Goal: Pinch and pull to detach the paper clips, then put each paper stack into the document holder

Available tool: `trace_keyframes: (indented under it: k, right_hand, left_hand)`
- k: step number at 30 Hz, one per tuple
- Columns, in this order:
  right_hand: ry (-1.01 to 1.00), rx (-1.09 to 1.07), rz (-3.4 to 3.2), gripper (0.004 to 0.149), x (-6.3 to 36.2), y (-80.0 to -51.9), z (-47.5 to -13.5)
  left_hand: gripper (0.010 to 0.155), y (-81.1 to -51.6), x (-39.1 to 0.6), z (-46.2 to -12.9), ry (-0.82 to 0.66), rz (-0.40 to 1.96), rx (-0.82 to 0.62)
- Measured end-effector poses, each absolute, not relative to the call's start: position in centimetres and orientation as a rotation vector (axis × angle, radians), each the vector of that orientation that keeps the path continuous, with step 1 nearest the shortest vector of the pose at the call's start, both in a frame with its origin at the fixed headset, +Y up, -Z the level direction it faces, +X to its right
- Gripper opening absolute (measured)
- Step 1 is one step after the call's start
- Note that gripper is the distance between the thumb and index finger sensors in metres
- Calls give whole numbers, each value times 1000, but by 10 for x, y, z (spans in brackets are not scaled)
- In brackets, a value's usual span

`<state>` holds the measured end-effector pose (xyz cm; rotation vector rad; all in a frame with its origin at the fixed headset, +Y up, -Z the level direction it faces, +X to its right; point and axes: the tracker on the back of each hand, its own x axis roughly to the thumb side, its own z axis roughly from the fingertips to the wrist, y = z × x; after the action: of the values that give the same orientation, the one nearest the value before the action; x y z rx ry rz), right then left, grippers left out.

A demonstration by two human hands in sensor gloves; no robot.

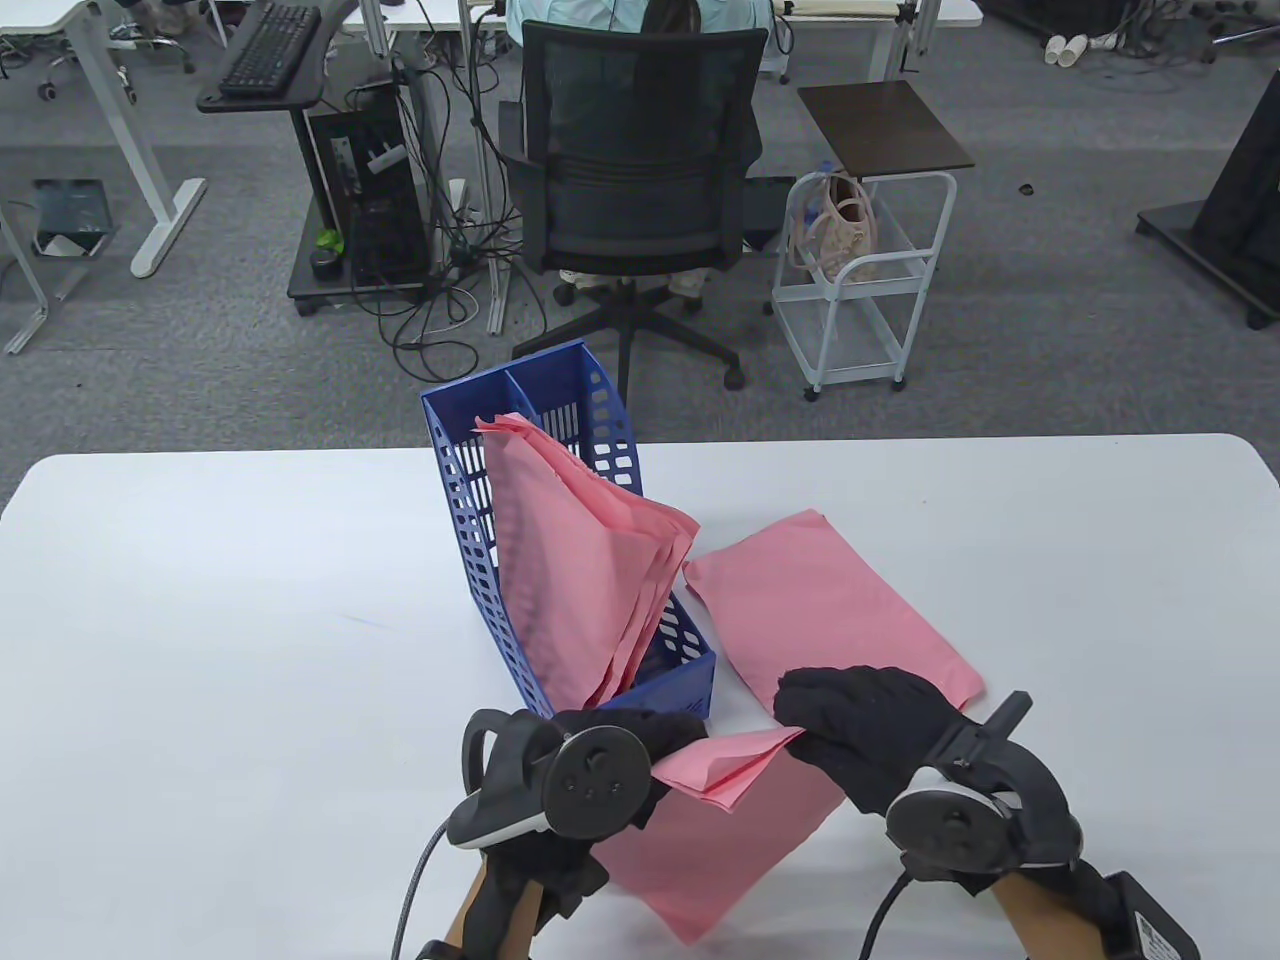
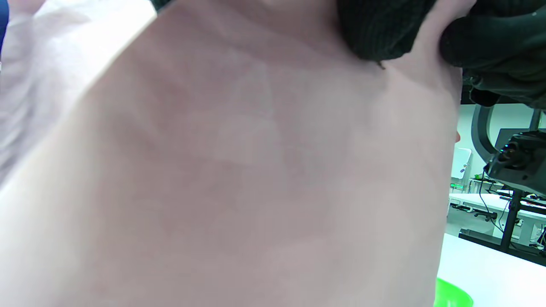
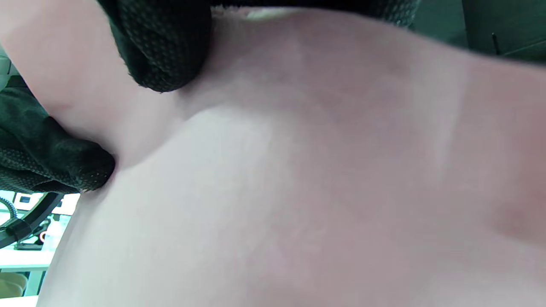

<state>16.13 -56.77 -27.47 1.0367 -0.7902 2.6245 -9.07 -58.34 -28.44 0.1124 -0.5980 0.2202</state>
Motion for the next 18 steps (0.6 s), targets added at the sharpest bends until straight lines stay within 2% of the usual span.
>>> trace_keyframes:
  k: [12, 18]
  right_hand:
    - [-741, 932, 2577, 34, 181, -574, -279]
    - [-732, 690, 2648, 36, 215, -584, -283]
  left_hand:
    - [41, -584, -88, -286, -590, 201, 94]
    - [42, -578, -107, -288, -491, 211, 146]
